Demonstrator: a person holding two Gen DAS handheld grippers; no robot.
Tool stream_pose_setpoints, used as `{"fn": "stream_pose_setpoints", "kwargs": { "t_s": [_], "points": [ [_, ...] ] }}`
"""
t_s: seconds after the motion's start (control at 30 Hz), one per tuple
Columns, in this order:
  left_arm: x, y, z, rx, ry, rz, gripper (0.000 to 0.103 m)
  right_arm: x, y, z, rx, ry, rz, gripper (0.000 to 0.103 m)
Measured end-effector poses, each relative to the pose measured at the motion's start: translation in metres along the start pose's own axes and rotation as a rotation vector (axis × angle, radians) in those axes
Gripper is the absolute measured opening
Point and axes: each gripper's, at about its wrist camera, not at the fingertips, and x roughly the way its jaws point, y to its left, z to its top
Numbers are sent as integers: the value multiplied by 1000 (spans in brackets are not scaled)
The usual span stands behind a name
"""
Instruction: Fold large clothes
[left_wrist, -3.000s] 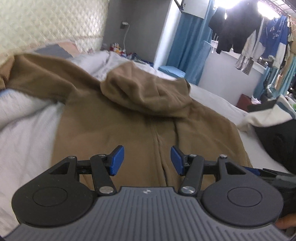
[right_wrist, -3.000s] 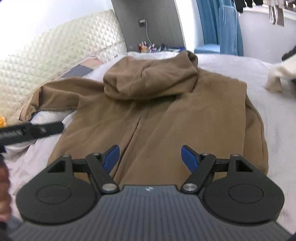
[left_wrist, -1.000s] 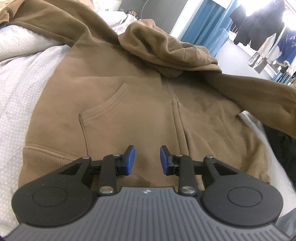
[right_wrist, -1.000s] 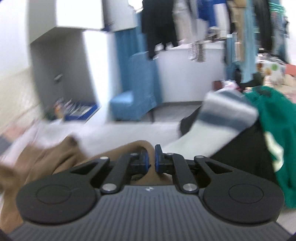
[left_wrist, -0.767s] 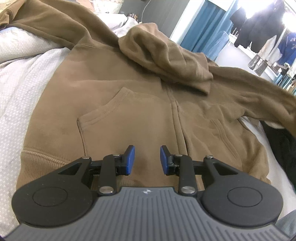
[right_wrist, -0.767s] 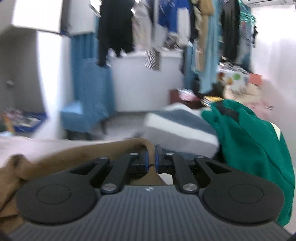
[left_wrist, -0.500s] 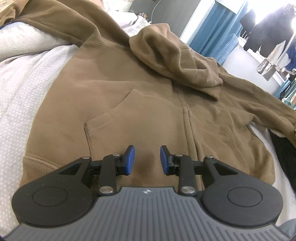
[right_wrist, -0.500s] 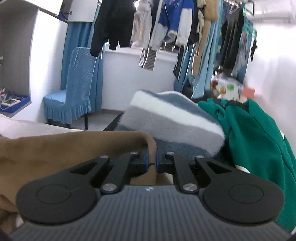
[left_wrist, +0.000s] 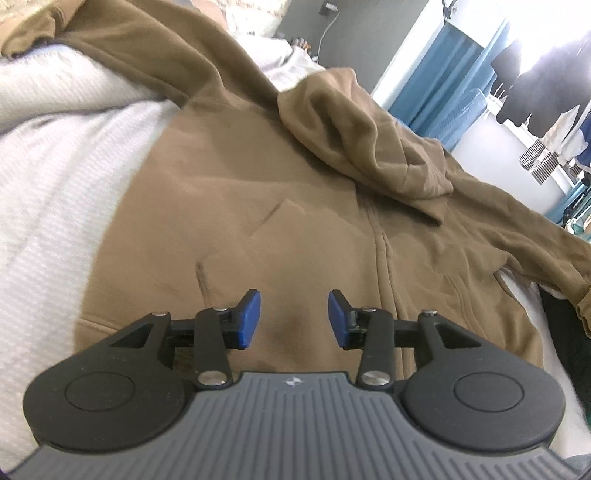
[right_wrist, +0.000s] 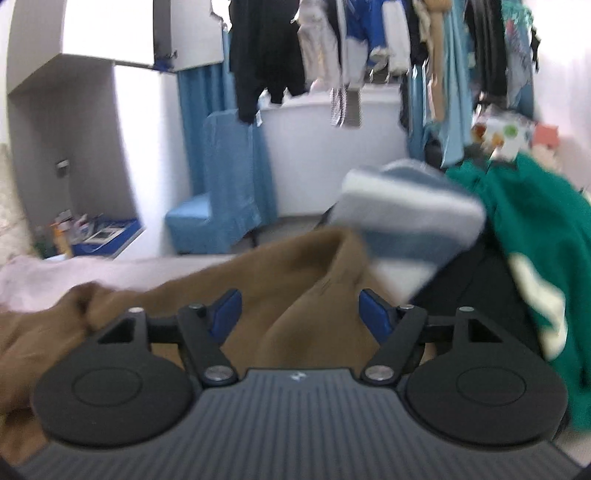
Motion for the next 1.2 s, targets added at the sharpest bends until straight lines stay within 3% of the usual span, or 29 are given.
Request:
{"fn": "stream_pose_setpoints", "kwargs": {
  "t_s": [0.17, 0.37, 0.47, 0.57, 0.63, 0.87, 0.97, 1.0, 1.2],
  "points": [
    [-19, 9, 4, 2, -59, 67, 50, -46, 49, -38, 136, 106, 135, 72],
    [-42, 42, 11, -97, -82, 132, 58, -78, 127, -83, -27, 274, 328, 72],
    [-41, 59, 15, -164, -61, 165, 59, -67, 139, -110, -78, 400, 319, 72],
    [-33, 72, 12, -219, -22, 172, 62, -44, 136, -133, -99, 589, 298, 72],
    [-30, 75, 11, -213, -21, 191, 63, -39, 128, -143, -106, 618, 248, 72],
    [-15, 69, 6, -190, 1, 240, 64, -15, 103, -163, 123, 744, 250, 74],
    [-11, 73, 4, -215, 11, 245, 65, -13, 90, -179, 329, 847, 402, 75],
    [-10, 75, 4, -227, 11, 242, 67, -16, 93, -178, 359, 843, 464, 75],
    [-16, 81, -1, -273, 10, 232, 72, -46, 108, -161, 308, 711, 629, 75]
  ]
}}
